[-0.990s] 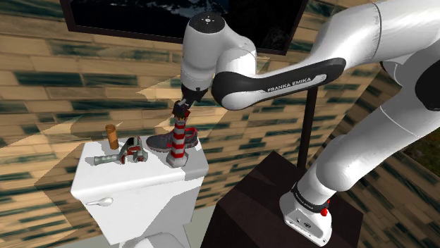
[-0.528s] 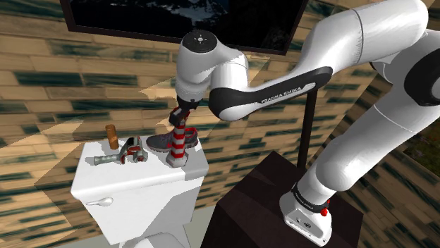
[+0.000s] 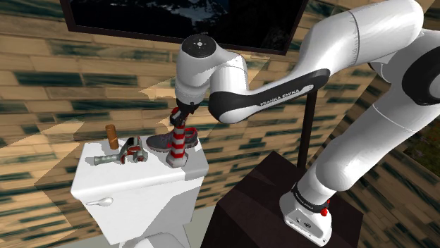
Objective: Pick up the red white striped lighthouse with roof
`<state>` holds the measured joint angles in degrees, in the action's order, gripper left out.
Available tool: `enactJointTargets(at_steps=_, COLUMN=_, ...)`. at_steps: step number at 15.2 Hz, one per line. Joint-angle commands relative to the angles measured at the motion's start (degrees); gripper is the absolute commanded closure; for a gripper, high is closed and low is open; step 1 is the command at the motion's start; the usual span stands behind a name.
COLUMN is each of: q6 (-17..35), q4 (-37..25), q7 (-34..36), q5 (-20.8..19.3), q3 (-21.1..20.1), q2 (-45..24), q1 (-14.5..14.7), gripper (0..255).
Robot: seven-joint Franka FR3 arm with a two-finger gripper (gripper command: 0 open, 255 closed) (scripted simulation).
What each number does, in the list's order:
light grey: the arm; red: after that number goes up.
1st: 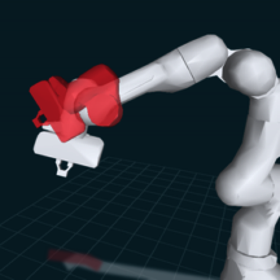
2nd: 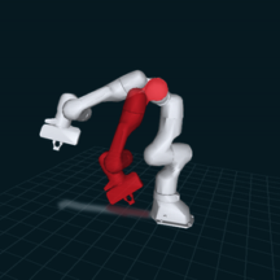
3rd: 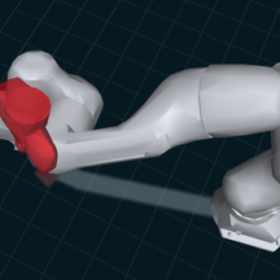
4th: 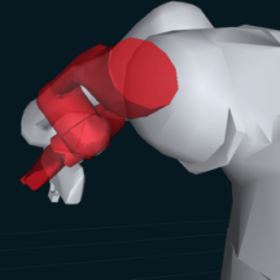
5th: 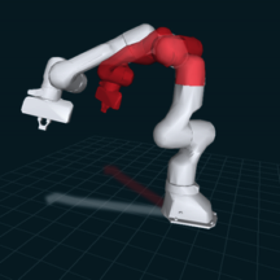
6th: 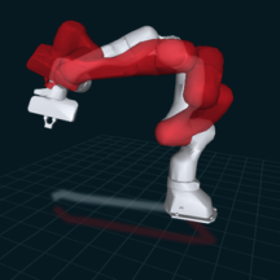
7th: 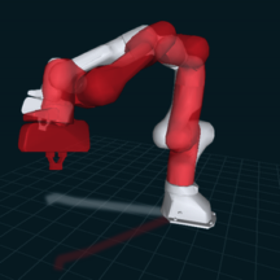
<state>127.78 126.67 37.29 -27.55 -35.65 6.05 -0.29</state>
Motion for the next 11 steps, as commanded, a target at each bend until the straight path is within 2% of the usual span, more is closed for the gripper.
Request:
enactJointTargets(at_steps=1, q6=0.0, q4=0.1, q7=0.0, q5=0.0, q3=0.0, q2=-0.1, q1=0.0, gripper=255)
enactJointTargets(at_steps=4, q6=-0.2, q4=0.0, q7=-0.2, q5=0.1, q3=0.1, q2=-0.1, q1=0.0, gripper=255)
enactJointTargets(at_steps=11, q6=-4.3, q4=-3.0, q7=-3.9, q5=3.3, q3=0.6, q2=2.4, q1=0.4, gripper=255)
